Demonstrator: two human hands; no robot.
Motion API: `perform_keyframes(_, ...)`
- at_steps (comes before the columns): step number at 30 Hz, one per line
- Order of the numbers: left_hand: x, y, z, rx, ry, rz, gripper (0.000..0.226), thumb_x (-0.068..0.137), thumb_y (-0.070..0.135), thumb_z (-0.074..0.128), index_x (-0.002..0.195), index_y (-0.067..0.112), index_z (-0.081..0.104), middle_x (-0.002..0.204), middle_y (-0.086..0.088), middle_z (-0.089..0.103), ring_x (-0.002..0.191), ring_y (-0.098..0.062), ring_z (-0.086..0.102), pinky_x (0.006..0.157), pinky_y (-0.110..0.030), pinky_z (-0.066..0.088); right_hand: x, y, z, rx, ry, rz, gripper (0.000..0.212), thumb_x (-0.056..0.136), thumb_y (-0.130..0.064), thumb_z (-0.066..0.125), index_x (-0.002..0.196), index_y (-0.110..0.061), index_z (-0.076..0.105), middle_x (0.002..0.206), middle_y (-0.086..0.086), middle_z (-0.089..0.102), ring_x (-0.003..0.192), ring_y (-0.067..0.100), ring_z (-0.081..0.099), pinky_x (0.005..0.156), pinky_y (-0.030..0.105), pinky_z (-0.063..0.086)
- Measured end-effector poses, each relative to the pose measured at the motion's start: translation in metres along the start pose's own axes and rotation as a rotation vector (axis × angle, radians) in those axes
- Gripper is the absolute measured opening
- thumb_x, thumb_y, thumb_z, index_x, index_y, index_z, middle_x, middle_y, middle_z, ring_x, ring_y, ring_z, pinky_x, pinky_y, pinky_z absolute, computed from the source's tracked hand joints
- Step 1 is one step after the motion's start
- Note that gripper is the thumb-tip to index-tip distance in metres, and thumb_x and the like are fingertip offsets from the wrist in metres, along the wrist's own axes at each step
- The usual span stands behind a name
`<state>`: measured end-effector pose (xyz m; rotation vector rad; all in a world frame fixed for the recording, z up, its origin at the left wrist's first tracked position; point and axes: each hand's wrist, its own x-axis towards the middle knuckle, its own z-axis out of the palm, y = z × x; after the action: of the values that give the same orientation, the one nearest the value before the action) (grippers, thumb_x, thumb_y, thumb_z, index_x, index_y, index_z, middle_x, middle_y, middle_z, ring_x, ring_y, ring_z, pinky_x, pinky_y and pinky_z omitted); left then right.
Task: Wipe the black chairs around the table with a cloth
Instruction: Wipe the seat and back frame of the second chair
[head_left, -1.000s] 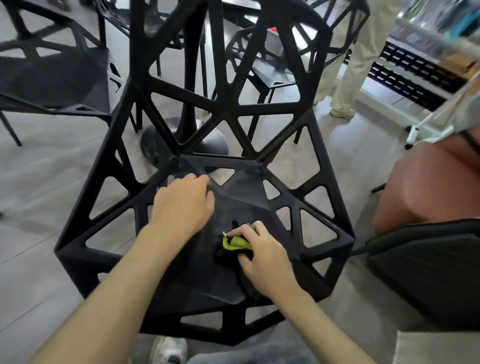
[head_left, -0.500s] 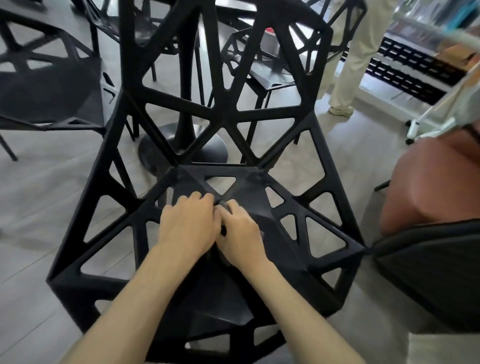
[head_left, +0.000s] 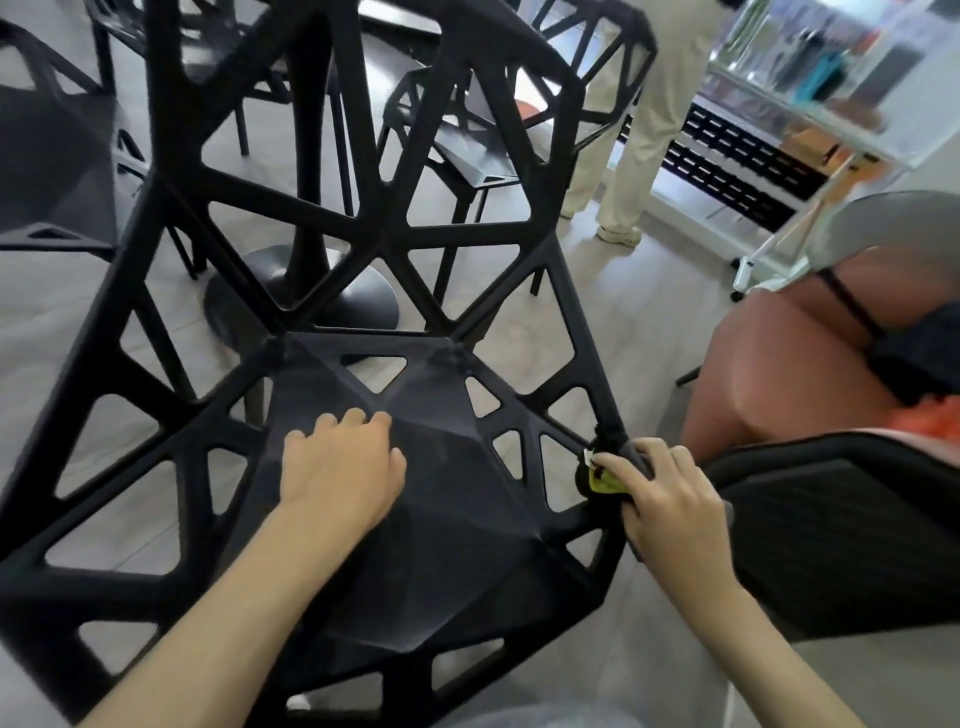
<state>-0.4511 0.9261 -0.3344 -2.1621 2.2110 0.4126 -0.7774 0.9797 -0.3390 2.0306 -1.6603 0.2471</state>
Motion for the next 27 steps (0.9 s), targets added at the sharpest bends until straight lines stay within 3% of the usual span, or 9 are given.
perform_keyframes(7, -0.004, 0.002, 0.005, 0.025, -0.027, 0.042, 0.039, 0.106, 0.046, 0.036, 0.137, 0.027, 0.051, 0.132, 0.004, 0.057, 0.123, -0.022, 0.053, 0.097, -0.040, 0.041, 0.120, -0.010, 0.017, 0.064, 0.069, -0.017, 0.040, 0.090, -0.005, 0.062, 0.122, -0.027, 0.070, 0.116, 0.001, 0.061, 0.094, 0.025, 0.051, 0.072, 0.038, 0.051)
perform_keyframes(13, -0.007, -0.001, 0.004, 0.014, -0.039, 0.028, 0.034, 0.106, 0.048, 0.035, 0.129, 0.027, 0.049, 0.129, 0.006, 0.055, 0.121, -0.021, 0.052, 0.094, -0.039, 0.040, 0.029, 0.009, 0.017, 0.008, 0.057, -0.159, 0.048, 0.077, 0.005, 0.072, 0.115, -0.024, 0.075, 0.111, 0.006, 0.065, 0.086, 0.029, 0.057, 0.067, 0.042, 0.053)
perform_keyframes(17, -0.017, 0.016, 0.006, 0.013, -0.049, 0.068, 0.035, 0.105, 0.047, 0.035, 0.130, 0.026, 0.049, 0.130, 0.005, 0.055, 0.123, -0.022, 0.052, 0.094, -0.039, 0.039, 0.053, 0.005, 0.019, -0.021, 0.043, -0.176, 0.048, 0.077, 0.002, 0.073, 0.116, -0.026, 0.074, 0.111, 0.004, 0.065, 0.087, 0.028, 0.056, 0.067, 0.041, 0.052)
perform_keyframes(23, -0.017, 0.030, 0.006, 0.067, -0.126, 0.098, 0.035, 0.108, 0.045, 0.032, 0.135, 0.025, 0.045, 0.136, 0.002, 0.050, 0.129, -0.023, 0.047, 0.100, -0.041, 0.036, 0.182, -0.022, 0.032, 0.009, 0.058, -0.093, 0.045, 0.085, -0.011, 0.072, 0.125, -0.030, 0.065, 0.111, 0.002, 0.060, 0.093, 0.025, 0.053, 0.068, 0.037, 0.050)
perform_keyframes(27, -0.014, 0.028, 0.008, 0.094, -0.175, 0.082, 0.038, 0.109, 0.046, 0.032, 0.138, 0.026, 0.043, 0.139, 0.002, 0.048, 0.131, -0.024, 0.045, 0.104, -0.043, 0.035, 0.175, -0.021, 0.031, 0.092, 0.103, -0.014, 0.046, 0.087, -0.011, 0.070, 0.130, -0.023, 0.059, 0.109, 0.002, 0.062, 0.094, 0.022, 0.053, 0.069, 0.036, 0.051)
